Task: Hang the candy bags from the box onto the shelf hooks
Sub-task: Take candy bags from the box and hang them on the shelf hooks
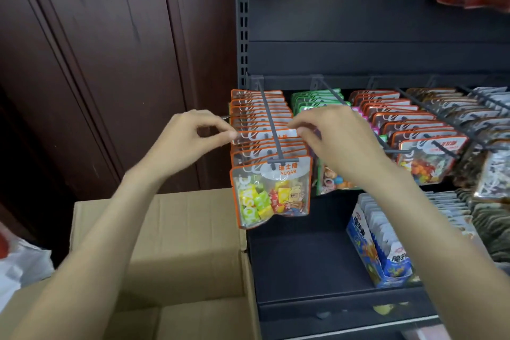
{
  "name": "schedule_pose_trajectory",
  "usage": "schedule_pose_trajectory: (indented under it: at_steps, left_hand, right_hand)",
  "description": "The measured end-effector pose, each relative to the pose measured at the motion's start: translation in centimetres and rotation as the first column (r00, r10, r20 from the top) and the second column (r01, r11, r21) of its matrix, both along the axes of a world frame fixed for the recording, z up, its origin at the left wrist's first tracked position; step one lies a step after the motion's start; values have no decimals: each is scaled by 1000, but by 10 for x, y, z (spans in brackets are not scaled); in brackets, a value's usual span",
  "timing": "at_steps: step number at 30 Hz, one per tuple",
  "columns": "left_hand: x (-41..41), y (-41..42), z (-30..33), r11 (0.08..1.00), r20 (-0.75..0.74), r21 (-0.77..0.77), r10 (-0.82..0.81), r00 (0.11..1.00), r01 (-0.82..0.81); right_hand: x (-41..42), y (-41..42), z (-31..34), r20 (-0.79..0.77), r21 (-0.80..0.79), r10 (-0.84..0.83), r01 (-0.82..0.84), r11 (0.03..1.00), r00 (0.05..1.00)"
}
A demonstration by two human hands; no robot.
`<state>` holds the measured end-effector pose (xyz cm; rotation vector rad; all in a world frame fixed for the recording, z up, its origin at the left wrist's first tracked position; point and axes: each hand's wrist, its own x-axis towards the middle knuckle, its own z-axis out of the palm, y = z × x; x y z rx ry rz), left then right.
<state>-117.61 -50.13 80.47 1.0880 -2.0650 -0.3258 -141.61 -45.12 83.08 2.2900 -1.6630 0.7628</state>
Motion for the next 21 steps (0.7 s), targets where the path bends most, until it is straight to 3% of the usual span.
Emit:
schedule_pose_trajectory:
  at_steps: [4, 11, 16, 21]
  left_hand:
    - [1, -16, 16, 991, 177, 105, -106, 978, 88]
    - [-4, -27, 12, 992, 211, 57, -125, 969, 115]
    - [-6, -33, 7, 996, 368, -87, 18, 929, 15]
    - [-13, -31, -4, 967, 399, -256, 118, 909, -13]
  right_hand:
    - [2, -18, 23, -225, 132, -23, 54, 990, 974]
    - [2, -35, 25, -244, 207, 22, 30, 978, 969]
    - [1, -48, 18, -258, 205, 34, 20, 979, 966]
    - [-2, -51, 13, -229, 243, 51, 6, 970, 972]
